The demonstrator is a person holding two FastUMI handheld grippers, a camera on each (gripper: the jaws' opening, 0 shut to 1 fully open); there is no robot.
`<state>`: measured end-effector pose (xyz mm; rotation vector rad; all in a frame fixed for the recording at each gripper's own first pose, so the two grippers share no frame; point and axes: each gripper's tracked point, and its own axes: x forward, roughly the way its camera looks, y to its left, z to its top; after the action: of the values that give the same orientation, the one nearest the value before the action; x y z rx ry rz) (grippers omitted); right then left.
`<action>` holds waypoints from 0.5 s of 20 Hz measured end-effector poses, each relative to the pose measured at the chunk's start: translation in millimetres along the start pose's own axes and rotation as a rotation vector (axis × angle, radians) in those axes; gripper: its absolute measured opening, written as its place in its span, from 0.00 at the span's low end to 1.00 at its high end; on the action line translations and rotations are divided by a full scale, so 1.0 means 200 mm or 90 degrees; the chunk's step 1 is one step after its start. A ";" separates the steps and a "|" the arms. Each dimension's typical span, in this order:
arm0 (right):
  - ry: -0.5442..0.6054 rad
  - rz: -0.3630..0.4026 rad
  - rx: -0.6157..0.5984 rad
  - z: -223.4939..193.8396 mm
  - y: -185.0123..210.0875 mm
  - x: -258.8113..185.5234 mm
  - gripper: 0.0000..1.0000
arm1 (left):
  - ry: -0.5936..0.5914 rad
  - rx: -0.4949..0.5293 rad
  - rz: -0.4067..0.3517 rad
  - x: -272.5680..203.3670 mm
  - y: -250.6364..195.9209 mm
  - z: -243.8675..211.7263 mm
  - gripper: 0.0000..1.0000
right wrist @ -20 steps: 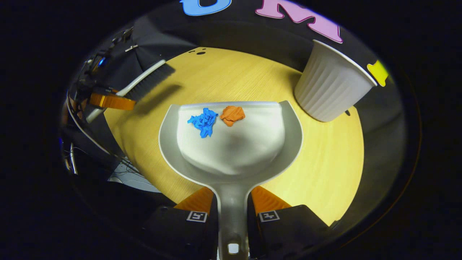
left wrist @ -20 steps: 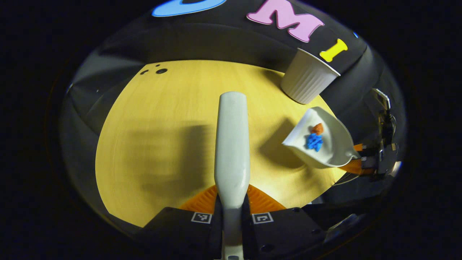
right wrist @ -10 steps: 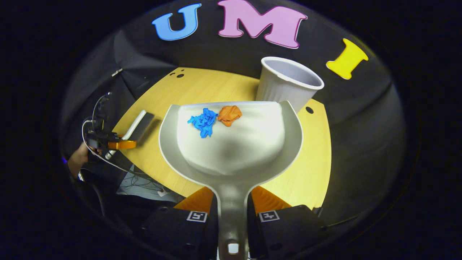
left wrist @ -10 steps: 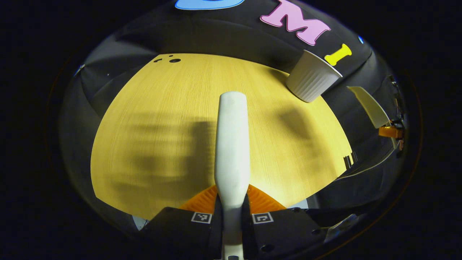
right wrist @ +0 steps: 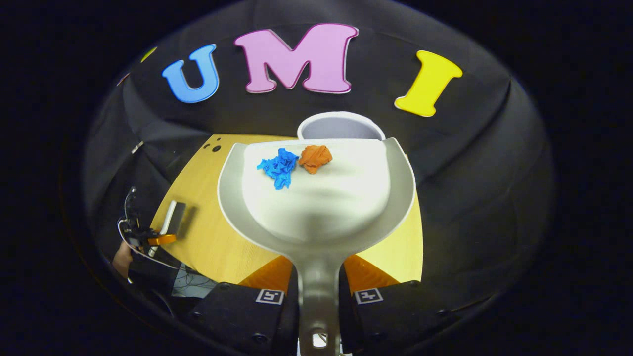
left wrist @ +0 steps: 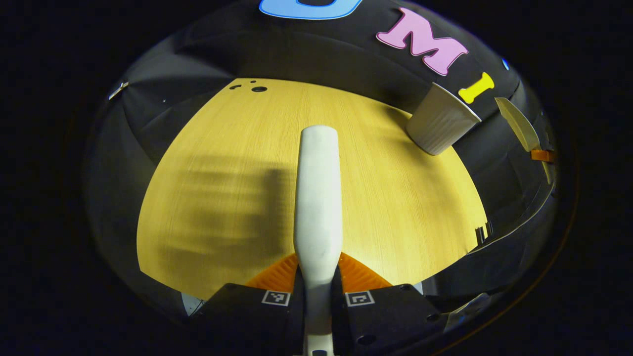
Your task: Pick up the small broom and dustpan from the desktop, sweep the trash into the dustpan with the broom, and then empty the trash into the garbage bin.
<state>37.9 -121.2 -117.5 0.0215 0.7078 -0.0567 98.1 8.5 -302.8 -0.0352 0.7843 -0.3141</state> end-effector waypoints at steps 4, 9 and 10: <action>-0.012 -0.024 0.023 0.17 -0.14 0.10 0.37 | -0.012 0.009 0.035 -0.06 0.03 0.04 0.26; 0.004 -0.054 0.005 0.31 -0.28 0.34 0.32 | -0.033 -0.069 0.042 -0.13 0.05 0.00 0.26; 0.013 -0.056 0.010 0.33 -0.29 0.40 0.32 | -0.037 -0.073 0.053 -0.14 0.06 -0.01 0.26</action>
<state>138.2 -185.8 -118.9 0.0052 0.7283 -0.1469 81.1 28.4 -286.2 -0.1186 0.7439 -0.1887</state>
